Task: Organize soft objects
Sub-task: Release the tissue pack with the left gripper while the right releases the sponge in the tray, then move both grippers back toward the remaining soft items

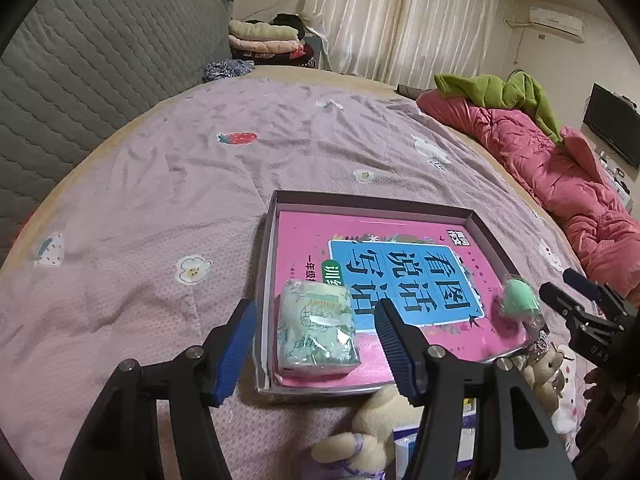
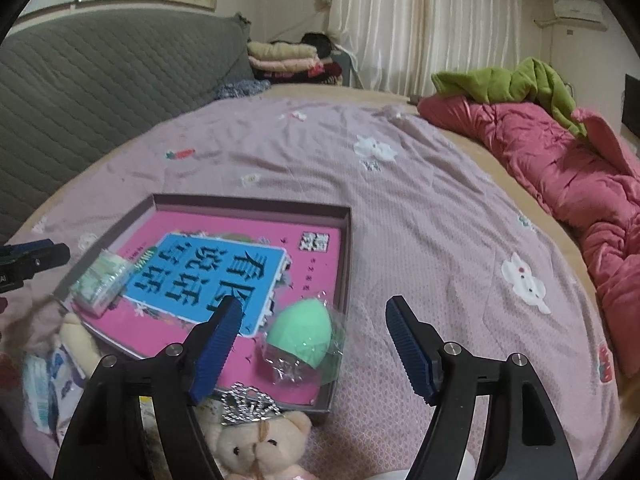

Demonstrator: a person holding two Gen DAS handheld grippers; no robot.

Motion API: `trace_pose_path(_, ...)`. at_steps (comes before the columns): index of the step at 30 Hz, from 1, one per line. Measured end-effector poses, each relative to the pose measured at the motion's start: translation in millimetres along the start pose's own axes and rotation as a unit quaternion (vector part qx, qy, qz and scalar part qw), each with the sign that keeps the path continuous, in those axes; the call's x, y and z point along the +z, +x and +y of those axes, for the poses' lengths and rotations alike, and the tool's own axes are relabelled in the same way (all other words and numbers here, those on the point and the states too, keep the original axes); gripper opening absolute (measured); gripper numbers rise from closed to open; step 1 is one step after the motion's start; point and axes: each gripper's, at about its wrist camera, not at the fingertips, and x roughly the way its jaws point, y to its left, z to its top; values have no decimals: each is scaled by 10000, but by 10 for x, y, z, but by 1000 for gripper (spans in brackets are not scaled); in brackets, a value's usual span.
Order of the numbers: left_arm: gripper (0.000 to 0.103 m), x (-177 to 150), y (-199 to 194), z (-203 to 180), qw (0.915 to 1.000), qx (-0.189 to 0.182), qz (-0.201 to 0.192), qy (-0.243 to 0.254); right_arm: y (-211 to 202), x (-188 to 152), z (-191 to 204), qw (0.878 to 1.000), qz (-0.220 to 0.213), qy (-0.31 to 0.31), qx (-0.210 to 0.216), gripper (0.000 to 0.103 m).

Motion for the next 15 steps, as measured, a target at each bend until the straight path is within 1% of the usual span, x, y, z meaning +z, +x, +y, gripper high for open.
trace_pose_path(4,61,-8,-29,3,10000,28,-44,-2,-46,9,3,9999,-103,-3,11,76)
trace_pose_path(6,61,-14,-101,13,9997,134,-193,-5,-65,9,-13,9999,-136,18,38,76)
trace_pose_path(8,62,-16,-169,22,9994,162,-310,6,-90,1,-37,9998,-180,65,39,76)
trace_pose_path(13,62,-34,-220,61,9993,211,-302,-20,-187,-7,-82,9994,-294,171,42,76)
trace_pose_path(15,62,-40,-240,65,9991,276,-314,1,-233,-14,-93,9991,-352,217,130,76)
